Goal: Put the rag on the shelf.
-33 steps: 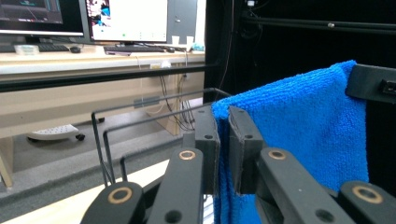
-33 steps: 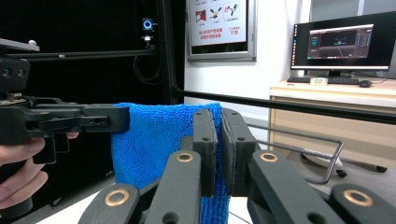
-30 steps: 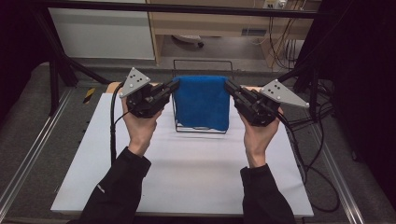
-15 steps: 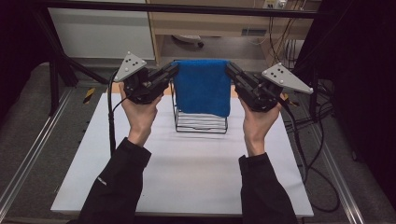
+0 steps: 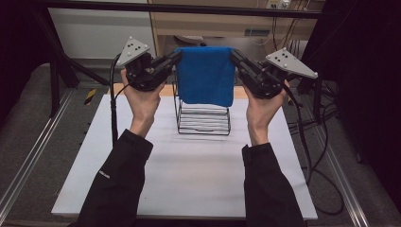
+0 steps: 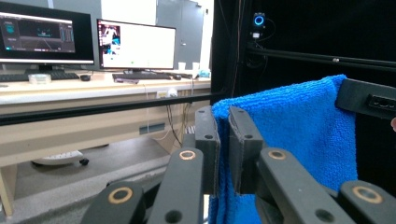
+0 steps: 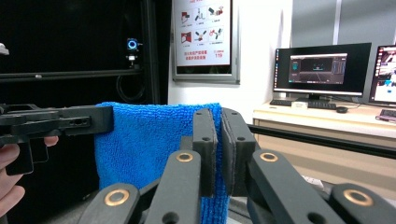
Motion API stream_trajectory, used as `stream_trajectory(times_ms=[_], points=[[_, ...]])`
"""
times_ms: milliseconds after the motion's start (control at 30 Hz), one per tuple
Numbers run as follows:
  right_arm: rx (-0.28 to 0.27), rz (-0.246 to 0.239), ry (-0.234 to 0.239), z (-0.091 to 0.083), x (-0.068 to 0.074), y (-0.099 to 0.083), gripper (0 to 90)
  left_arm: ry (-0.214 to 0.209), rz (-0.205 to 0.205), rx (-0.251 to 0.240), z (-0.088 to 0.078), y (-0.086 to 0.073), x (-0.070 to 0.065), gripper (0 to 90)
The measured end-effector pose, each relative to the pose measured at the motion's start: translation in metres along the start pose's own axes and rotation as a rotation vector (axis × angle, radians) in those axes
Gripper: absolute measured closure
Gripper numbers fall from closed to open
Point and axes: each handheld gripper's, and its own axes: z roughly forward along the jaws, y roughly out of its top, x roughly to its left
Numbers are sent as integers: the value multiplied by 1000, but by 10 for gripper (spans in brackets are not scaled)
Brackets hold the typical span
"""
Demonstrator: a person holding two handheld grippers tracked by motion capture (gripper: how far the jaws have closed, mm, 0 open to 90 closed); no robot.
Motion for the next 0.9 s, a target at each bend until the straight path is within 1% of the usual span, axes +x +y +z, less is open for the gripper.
stream_trajectory(times_ms=[200, 333, 433, 533, 633, 733, 833, 900], points=[[-2, -10, -13, 9, -4, 9, 857, 8, 1, -13, 5, 12, 3, 827], [-13, 4, -14, 16, -7, 12, 857, 13, -4, -19, 10, 16, 6, 828], [-18, 12, -14, 20, -9, 13, 857, 20, -3, -19, 13, 19, 9, 828], [-18, 17, -15, 24, -11, 15, 857, 21, -15, -23, 16, 21, 12, 828], [-23, 17, -15, 27, -11, 18, 857, 19, -26, -31, 18, 23, 15, 828], [-26, 7, -17, 30, -13, 21, 857, 17, -35, -34, 22, 24, 17, 828], [-21, 14, -23, 34, -16, 22, 857, 27, -24, -25, 27, 24, 19, 828], [-15, 12, -30, 36, -18, 21, 857, 28, -25, -25, 30, 24, 20, 828]])
